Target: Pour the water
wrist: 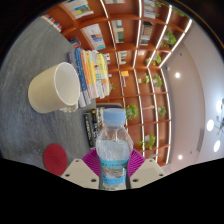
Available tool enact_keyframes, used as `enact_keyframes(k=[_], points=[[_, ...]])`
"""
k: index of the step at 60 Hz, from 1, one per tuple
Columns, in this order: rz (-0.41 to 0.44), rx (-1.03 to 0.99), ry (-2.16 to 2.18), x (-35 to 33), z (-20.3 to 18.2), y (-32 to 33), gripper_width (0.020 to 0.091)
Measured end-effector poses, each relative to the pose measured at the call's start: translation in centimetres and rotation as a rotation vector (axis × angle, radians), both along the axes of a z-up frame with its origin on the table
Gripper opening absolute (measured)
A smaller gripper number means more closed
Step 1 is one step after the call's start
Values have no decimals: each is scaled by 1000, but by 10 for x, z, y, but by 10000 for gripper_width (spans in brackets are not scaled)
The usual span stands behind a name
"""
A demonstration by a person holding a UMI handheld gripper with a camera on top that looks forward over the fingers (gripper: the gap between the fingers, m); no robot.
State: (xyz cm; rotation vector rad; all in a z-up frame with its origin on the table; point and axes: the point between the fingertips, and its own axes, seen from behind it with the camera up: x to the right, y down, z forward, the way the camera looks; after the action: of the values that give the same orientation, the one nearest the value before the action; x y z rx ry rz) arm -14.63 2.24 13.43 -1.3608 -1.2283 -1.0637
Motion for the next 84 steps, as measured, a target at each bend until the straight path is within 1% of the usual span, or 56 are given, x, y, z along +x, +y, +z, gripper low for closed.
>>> enact_keyframes(k=[3, 16, 20, 32, 40, 45, 47, 52, 61, 67, 70, 74, 79, 84], points=[[34, 40, -88, -13, 8, 6, 301], [111, 226, -485, -59, 37, 4, 302], [140, 271, -593, -71, 38, 5, 302], [130, 274, -700, -75, 31, 5, 302], [107, 236, -659, -65, 23, 6, 303], [97, 195, -542, -59, 20, 6, 306], [99, 174, -457, -57, 19, 5, 305], [75, 110, -219, -45, 21, 2, 302], [31, -30, 330, -31, 25, -4, 304], [10, -182, 788, -25, 16, -5, 305], [-12, -264, 1001, -33, 4, -10, 306], [-12, -336, 1233, -20, 0, -12, 306], [-27, -347, 1367, -12, -14, -11, 306], [-47, -327, 1380, 0, -28, -12, 305]])
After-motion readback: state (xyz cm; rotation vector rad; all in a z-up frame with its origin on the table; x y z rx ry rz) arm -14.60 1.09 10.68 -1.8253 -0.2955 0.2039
